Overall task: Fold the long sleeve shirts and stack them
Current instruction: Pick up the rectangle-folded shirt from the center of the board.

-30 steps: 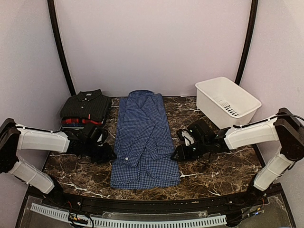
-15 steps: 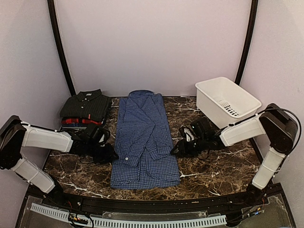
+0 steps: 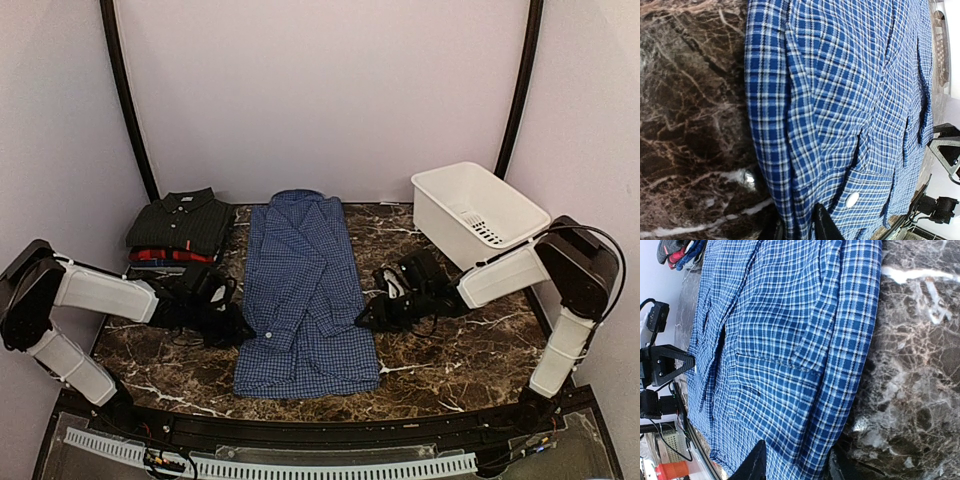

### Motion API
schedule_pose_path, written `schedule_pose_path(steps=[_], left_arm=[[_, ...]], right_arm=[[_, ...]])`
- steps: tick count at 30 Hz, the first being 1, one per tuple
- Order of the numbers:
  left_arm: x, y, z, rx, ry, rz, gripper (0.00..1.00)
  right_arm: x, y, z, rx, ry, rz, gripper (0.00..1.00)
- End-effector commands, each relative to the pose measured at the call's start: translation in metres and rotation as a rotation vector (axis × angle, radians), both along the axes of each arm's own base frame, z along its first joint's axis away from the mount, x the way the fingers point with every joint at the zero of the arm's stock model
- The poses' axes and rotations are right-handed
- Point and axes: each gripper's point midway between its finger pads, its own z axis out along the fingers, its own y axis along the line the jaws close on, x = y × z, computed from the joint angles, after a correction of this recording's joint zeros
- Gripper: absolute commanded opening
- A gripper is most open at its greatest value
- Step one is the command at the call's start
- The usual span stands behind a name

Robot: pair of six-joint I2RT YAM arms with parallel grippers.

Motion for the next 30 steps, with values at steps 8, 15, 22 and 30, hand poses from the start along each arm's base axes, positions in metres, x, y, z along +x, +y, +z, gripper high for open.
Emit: schedule_pose_path(steps=[8,15,22,30], left_arm=[[-0.025,-0.004,-0.011,-0.049,0.094,-0.026,0.05],[-0.049,-0.005,-0.006,-0.06,0.103,-0.053,0.0],[-0.075,-0.013,0.002,-0.098,0.118,-0.054,0.0],[-0.057,-0.035,0.054,-0.243,0.021,-0.014,0.0]], right_arm=[[0.002,0.008,0.01,0.047,-0.014,0.01,0.06],[-0.023,-0.01,0.01,0.033,0.01,0.015,0.0],[-0.044,-0.017,0.031,0.059,-0.002,0.018,0.0],[-0.034,0.001,0.066,0.134,-0.027,0.032,0.0]])
